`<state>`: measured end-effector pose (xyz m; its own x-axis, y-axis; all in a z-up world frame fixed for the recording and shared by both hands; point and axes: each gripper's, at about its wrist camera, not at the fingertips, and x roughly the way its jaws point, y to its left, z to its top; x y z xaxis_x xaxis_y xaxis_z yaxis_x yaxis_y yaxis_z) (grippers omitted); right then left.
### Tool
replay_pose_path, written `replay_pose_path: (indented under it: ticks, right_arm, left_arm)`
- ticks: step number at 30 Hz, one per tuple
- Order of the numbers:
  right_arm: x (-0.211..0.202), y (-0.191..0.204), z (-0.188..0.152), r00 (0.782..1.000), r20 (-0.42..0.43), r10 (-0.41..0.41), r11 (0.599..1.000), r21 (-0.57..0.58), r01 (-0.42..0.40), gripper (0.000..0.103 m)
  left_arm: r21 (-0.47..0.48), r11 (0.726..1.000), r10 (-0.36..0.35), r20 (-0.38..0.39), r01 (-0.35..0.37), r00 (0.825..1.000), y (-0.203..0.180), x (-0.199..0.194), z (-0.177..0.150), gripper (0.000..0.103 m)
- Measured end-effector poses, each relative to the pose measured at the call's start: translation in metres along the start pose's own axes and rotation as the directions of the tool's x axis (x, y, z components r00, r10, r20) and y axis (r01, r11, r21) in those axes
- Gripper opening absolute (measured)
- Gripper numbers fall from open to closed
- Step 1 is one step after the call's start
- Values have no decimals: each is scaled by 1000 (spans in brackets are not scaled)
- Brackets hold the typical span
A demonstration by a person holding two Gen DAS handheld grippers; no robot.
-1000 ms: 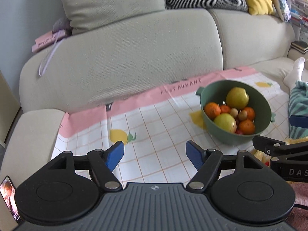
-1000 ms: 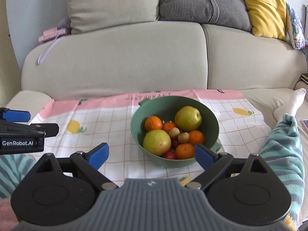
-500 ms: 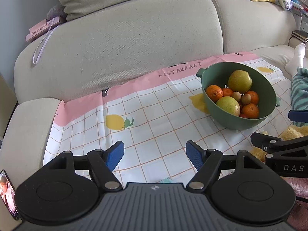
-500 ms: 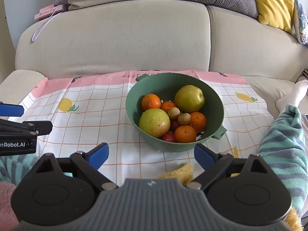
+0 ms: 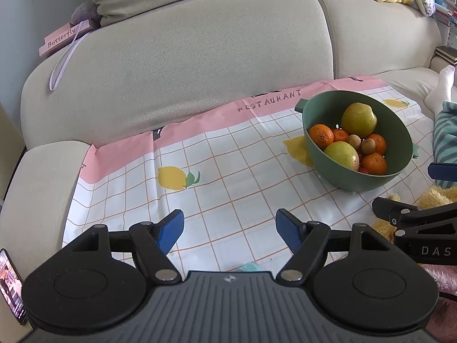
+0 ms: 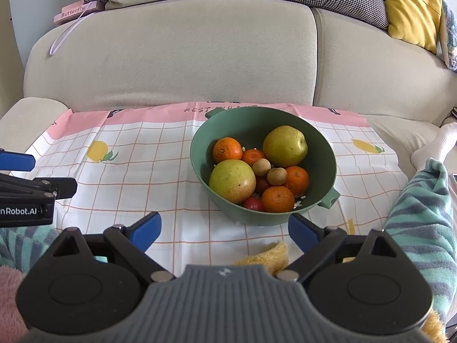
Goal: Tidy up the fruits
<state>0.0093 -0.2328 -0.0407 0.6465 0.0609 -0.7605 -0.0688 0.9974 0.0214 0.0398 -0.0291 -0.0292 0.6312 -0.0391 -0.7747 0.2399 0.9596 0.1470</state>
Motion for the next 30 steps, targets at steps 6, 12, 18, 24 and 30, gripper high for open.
replay_pose_path:
  ticks: [6,12,18,24,30]
  right_arm:
    - [1,1,0,1000,-6,1,1000,-2,-2,93]
    - [1,1,0,1000,-8,3,1000,-9,-3,93]
    - [1,2,0,1000,-8,4,1000,-15,-4,93]
    - [3,2,-1,1000,-13,4,1000,-17,-4,93]
    - [4,1,-2,1000,-16,4,1000,-14,-4,93]
  left_arm:
    - [-4,1000,-1,1,1,1000,1,0,0,86]
    - [-6,1000,-2,3,2,1000,1,-1,0,86]
    - [-12,1000,-1,6,1,1000,3,-3,0,86]
    - [-17,1000,-1,4,1,1000,3,-3,0,86]
    - [-17,1000,-2,5,2,1000,3,-2,0,86]
